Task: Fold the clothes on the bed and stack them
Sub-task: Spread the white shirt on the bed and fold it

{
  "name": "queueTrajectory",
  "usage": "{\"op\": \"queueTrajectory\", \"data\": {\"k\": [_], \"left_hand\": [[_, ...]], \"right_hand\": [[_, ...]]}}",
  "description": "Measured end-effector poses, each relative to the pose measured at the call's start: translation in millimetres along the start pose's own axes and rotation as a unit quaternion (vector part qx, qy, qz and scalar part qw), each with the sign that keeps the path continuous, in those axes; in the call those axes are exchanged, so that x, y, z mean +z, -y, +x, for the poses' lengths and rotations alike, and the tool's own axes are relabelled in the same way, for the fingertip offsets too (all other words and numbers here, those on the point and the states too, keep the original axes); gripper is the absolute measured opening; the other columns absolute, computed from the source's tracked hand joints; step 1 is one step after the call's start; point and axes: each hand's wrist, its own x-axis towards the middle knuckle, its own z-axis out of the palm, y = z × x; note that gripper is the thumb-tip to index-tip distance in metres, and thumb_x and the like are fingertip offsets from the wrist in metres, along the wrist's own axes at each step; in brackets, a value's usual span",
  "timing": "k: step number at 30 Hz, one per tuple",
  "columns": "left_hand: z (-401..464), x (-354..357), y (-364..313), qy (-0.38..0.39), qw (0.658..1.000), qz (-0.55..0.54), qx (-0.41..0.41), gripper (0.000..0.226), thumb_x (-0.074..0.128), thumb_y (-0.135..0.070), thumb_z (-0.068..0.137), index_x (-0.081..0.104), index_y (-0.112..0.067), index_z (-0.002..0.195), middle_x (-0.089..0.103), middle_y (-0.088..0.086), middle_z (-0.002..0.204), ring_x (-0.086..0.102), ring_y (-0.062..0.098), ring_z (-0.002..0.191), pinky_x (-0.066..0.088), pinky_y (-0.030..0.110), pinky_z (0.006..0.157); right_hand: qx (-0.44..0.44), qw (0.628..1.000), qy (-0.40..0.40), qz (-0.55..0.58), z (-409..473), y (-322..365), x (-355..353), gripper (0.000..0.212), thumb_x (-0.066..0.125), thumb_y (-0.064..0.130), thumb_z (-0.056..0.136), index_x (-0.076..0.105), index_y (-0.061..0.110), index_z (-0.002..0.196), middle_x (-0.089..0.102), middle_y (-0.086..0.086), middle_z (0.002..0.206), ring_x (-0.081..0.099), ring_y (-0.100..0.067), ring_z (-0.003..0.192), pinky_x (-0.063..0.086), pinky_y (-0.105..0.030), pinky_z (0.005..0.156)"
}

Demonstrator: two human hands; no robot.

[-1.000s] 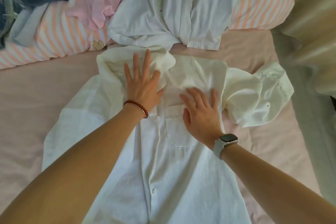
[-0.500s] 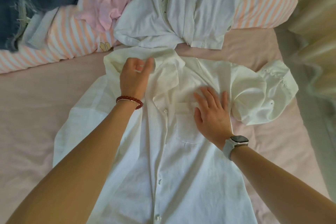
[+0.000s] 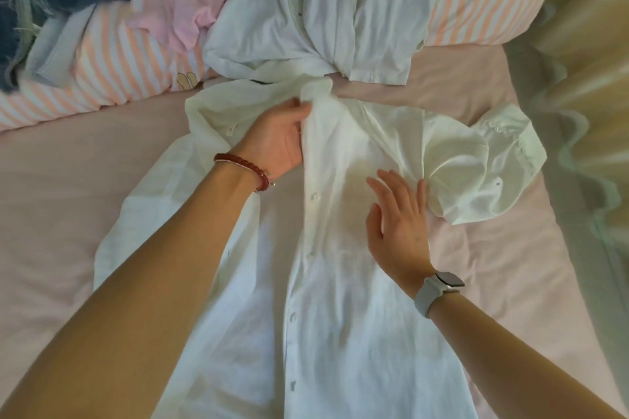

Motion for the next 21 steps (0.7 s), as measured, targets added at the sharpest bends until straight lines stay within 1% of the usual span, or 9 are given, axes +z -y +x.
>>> {"op": "queueTrajectory", "data": {"k": [2,3,5,7,12,16,18,20,21], "left_hand": [[-0.4,0.0,-4.8,-0.001,0.996,-0.087,0.004,0.029,0.039,-0.013,0.095,0.064,-0.004,0.104,0.066,0.011,0.109,0.063,0.023,0.102,0.053,0.035,0.085],[2.3,-2.8,-3.8,-0.059,0.996,-0.064,0.002,0.029,0.037,-0.013,0.096,0.061,-0.003,0.107,0.065,0.012,0.108,0.063,0.024,0.100,0.053,0.035,0.085],[8.6,-14.8,-0.1,-0.234,0.970,0.065,-0.011,0.021,0.037,-0.007,0.095,0.056,-0.004,0.103,0.060,0.015,0.099,0.060,0.026,0.085,0.052,0.038,0.082],[13.6,-30.4,4.2,-0.351,0.915,0.196,-0.045,0.015,0.038,-0.005,0.093,0.053,-0.007,0.095,0.054,0.016,0.096,0.056,0.027,0.075,0.051,0.040,0.076],[7.4,-33.4,20.8,-0.315,0.909,0.273,-0.018,0.005,0.054,-0.013,0.082,0.054,-0.010,0.085,0.052,0.012,0.089,0.053,0.024,0.083,0.049,0.040,0.076],[-27.5,-19.2,60.4,-0.376,0.837,0.392,0.061,0.025,0.055,-0.010,0.082,0.054,-0.002,0.106,0.042,-0.006,0.074,0.045,0.012,0.067,0.039,0.013,0.056],[-52.5,-12.7,85.3,-0.368,0.841,0.386,0.089,0.025,0.053,-0.005,0.085,0.052,-0.010,0.110,0.047,-0.004,0.092,0.047,0.010,0.082,0.041,0.018,0.075],[-77.0,-11.9,114.6,-0.363,0.835,0.408,0.060,0.035,0.053,-0.006,0.086,0.049,-0.004,0.121,0.052,0.010,0.116,0.050,0.022,0.106,0.043,0.035,0.094],[-89.2,-14.1,130.3,-0.371,0.829,0.417,0.040,0.035,0.055,-0.007,0.086,0.050,0.000,0.119,0.054,0.016,0.116,0.051,0.028,0.108,0.044,0.041,0.094]], "right_hand": [[0.006,1.000,-0.020,0.021,-0.4,1.6,-5.0,0.044,0.033,0.011,0.087,0.052,0.003,0.127,0.052,-0.016,0.131,0.042,-0.031,0.129,0.015,-0.056,0.112],[0.002,0.999,-0.025,0.024,-0.4,3.5,-6.5,0.045,0.034,0.012,0.087,0.051,0.004,0.128,0.050,-0.015,0.132,0.040,-0.030,0.130,0.015,-0.056,0.112],[-0.014,0.999,-0.022,0.018,-1.3,8.2,-7.4,0.044,0.037,0.012,0.087,0.052,0.004,0.127,0.050,-0.015,0.132,0.040,-0.030,0.130,0.014,-0.055,0.113],[-0.031,0.999,-0.007,0.006,-5.1,11.4,-5.5,0.042,0.040,0.010,0.086,0.054,0.003,0.125,0.052,-0.016,0.131,0.041,-0.031,0.130,0.014,-0.053,0.112],[-0.043,0.998,0.040,0.003,-36.1,14.3,5.1,0.039,0.040,0.009,0.085,0.059,0.004,0.119,0.057,-0.015,0.125,0.047,-0.033,0.125,0.018,-0.054,0.111],[-0.052,0.995,0.075,-0.026,-78.3,12.4,9.8,0.041,0.039,0.012,0.085,0.060,0.005,0.120,0.058,-0.014,0.125,0.049,-0.034,0.124,0.022,-0.058,0.108],[-0.046,0.995,0.081,-0.035,-98.8,6.9,8.0,0.039,0.044,0.009,0.084,0.060,0.005,0.120,0.057,-0.014,0.127,0.047,-0.034,0.125,0.022,-0.059,0.108],[-0.015,0.996,0.074,-0.035,-116.8,-0.6,1.4,0.039,0.046,0.007,0.083,0.060,0.005,0.119,0.055,-0.016,0.128,0.046,-0.034,0.126,0.023,-0.059,0.107],[0.012,0.997,0.067,-0.039,-126.1,-5.3,-3.1,0.039,0.043,0.010,0.084,0.060,0.004,0.119,0.054,-0.016,0.129,0.046,-0.034,0.125,0.025,-0.059,0.107]]}}
